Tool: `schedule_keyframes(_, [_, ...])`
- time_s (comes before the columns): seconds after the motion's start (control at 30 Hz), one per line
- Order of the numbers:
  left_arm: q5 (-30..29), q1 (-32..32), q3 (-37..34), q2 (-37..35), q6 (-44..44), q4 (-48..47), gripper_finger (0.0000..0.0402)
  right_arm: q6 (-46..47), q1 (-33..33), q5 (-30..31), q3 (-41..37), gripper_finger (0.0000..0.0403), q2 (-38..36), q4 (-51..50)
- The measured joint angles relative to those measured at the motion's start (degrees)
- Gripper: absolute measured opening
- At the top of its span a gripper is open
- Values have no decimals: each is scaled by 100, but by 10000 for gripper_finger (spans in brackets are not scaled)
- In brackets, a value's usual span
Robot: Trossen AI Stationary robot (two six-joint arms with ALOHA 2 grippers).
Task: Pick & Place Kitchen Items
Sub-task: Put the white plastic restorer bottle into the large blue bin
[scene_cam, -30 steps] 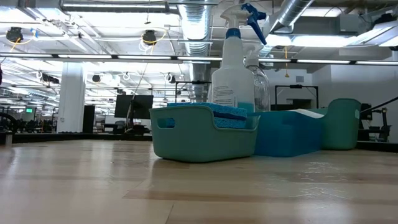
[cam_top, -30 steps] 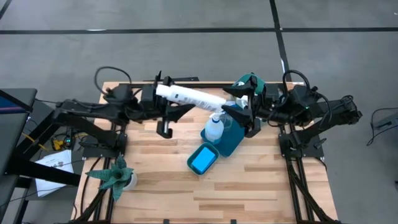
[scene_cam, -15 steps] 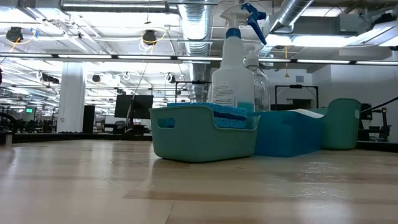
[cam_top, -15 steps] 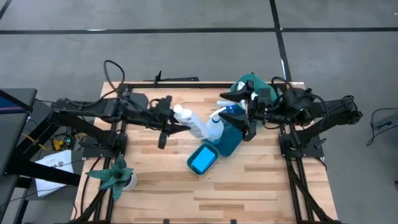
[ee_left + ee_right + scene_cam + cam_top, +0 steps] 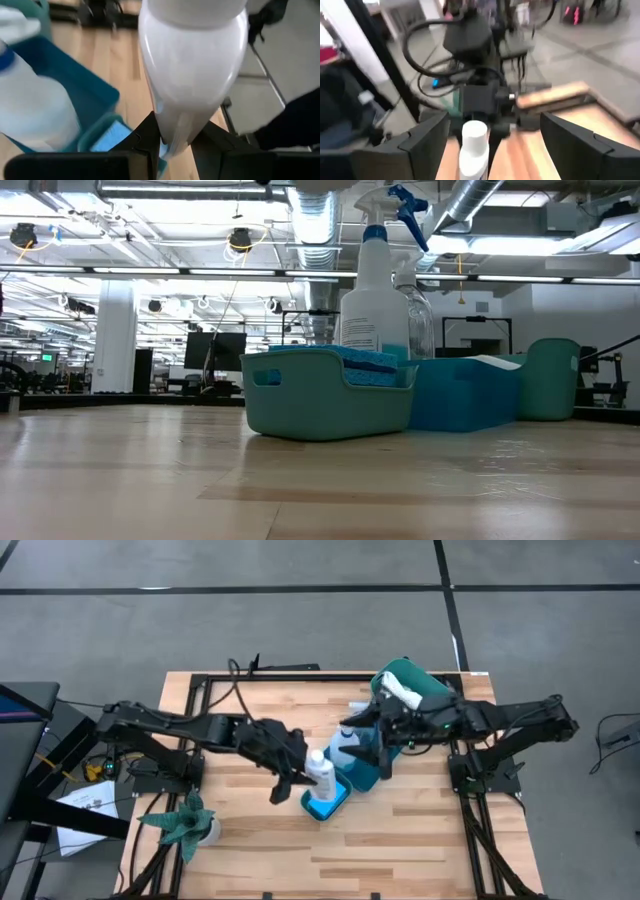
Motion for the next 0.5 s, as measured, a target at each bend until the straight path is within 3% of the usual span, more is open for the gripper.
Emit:
schedule_keyframes(0.33, [116, -240, 1, 198, -45, -335, 80, 600, 9, -997, -11, 302, 302, -445])
schedule_keyframes(0.5, [369, -240, 1, 195, -10, -597, 80, 597, 63, -1315, 437, 302, 804, -601])
